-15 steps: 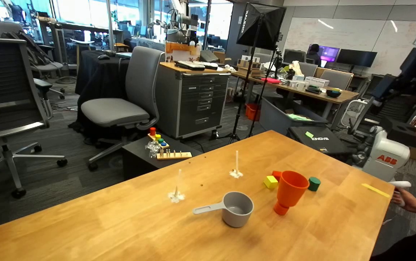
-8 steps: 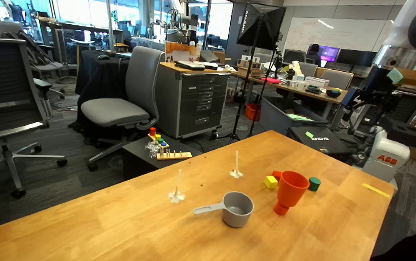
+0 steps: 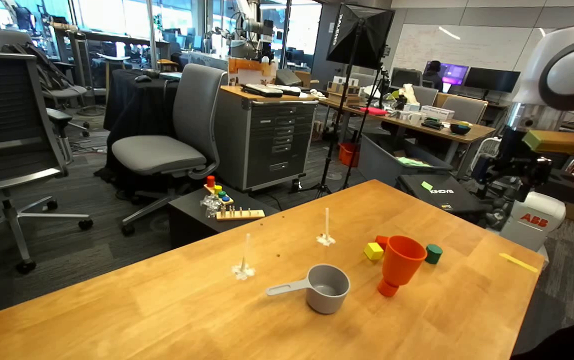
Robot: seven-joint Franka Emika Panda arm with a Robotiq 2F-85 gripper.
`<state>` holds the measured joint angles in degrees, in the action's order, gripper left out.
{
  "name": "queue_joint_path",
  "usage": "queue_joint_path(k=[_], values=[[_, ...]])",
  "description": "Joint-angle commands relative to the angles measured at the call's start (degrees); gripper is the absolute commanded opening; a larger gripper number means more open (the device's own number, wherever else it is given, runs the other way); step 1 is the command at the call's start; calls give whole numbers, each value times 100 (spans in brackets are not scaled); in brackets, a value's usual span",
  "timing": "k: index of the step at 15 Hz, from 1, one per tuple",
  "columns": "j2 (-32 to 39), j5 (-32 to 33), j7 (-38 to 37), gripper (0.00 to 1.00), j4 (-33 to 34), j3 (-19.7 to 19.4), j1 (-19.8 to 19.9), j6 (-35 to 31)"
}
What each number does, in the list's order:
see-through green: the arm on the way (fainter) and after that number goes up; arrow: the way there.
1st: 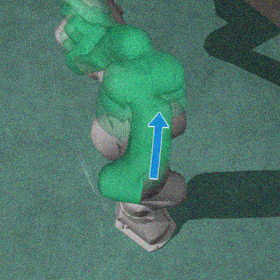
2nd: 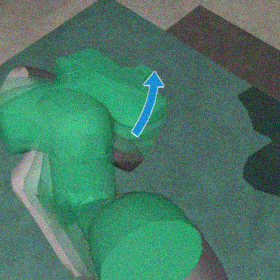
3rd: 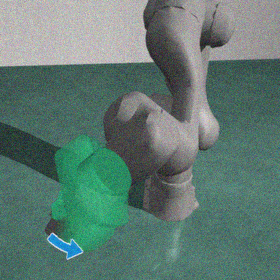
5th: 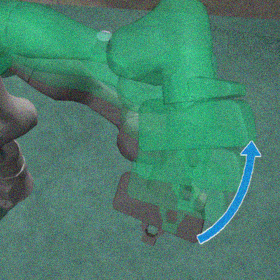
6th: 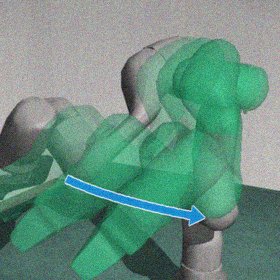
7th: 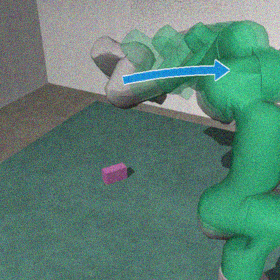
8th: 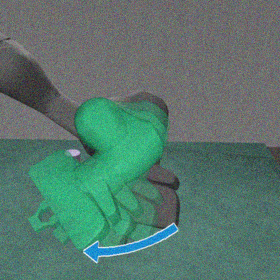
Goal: Put the blocks in the gray pot one at a time
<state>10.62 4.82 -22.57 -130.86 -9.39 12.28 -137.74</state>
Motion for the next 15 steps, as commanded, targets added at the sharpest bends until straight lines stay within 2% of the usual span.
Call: queue_joint_path(k=[1, 5, 12, 15], values=[[796, -101, -142, 100, 458, -189, -141, 263], [1361, -158, -427, 100, 700, -269, -300, 102], [2028, -320, -1020, 100, 1560, -159, -934, 241], [2252, -411, -1132, 100, 1790, -148, -1057, 313]])
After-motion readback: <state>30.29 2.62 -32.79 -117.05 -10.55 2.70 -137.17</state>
